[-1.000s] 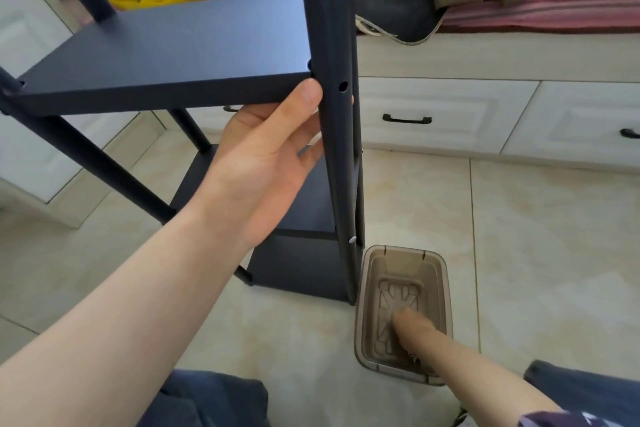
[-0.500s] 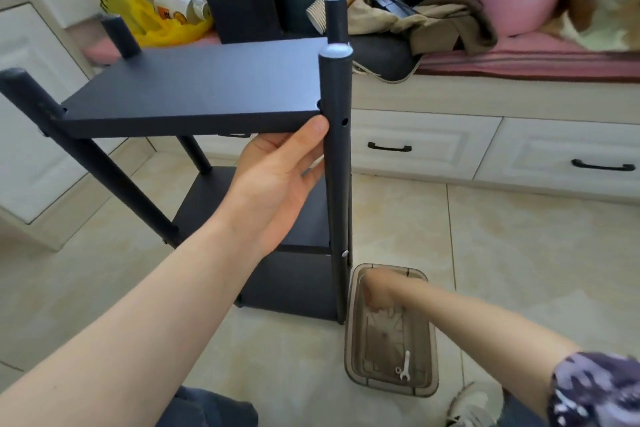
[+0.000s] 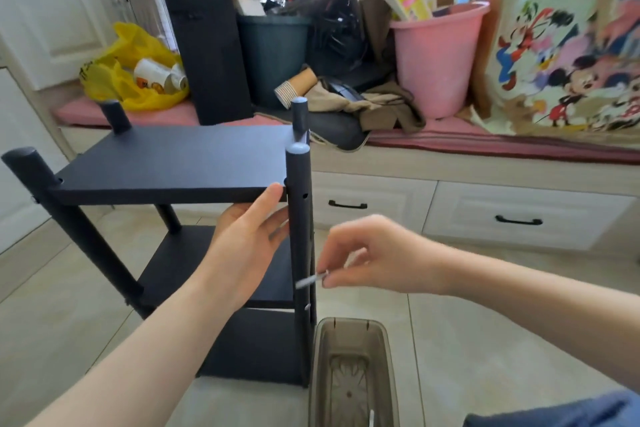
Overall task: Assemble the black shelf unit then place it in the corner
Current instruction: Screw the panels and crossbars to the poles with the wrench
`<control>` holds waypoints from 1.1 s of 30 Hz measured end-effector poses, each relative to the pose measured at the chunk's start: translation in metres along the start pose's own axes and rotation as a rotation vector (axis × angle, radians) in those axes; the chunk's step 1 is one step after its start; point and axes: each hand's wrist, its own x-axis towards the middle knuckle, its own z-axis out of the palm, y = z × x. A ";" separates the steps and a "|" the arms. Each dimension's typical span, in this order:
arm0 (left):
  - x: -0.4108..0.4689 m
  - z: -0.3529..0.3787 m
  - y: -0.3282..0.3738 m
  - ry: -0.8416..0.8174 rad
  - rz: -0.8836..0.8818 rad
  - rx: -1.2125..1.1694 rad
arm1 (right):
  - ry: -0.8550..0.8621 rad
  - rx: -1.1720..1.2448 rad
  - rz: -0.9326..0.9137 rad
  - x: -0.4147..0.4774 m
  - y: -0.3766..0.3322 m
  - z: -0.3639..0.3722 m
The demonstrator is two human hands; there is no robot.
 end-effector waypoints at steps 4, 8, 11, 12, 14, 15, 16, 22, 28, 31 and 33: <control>-0.001 0.003 0.004 0.065 -0.043 -0.027 | 0.318 0.139 -0.117 -0.003 -0.025 -0.016; -0.003 0.002 0.005 0.048 -0.040 -0.045 | 0.531 0.141 -0.142 -0.003 -0.018 -0.008; 0.000 0.000 0.004 0.049 -0.038 -0.034 | 0.561 0.098 -0.131 -0.003 -0.008 -0.006; 0.000 0.000 0.003 0.051 -0.036 -0.035 | 0.562 0.101 -0.126 -0.003 -0.007 -0.007; 0.001 0.000 0.002 0.055 -0.031 -0.040 | 0.565 0.111 -0.121 -0.003 -0.005 -0.007; 0.001 0.000 0.002 0.055 -0.032 -0.040 | 0.565 0.108 -0.122 -0.003 -0.005 -0.007; 0.001 0.000 0.002 0.056 -0.032 -0.038 | 0.564 0.103 -0.123 -0.002 -0.006 -0.006; 0.001 0.001 0.001 0.058 -0.030 -0.066 | 0.561 0.102 -0.109 0.007 -0.014 0.002; 0.002 -0.001 0.000 0.034 -0.041 -0.048 | 0.577 0.071 -0.089 0.013 -0.017 0.007; 0.002 -0.001 0.001 0.041 -0.041 -0.054 | 0.589 0.056 -0.098 0.013 -0.017 0.009; 0.002 0.001 0.002 0.051 -0.043 -0.059 | 0.601 0.038 -0.115 0.011 -0.016 0.009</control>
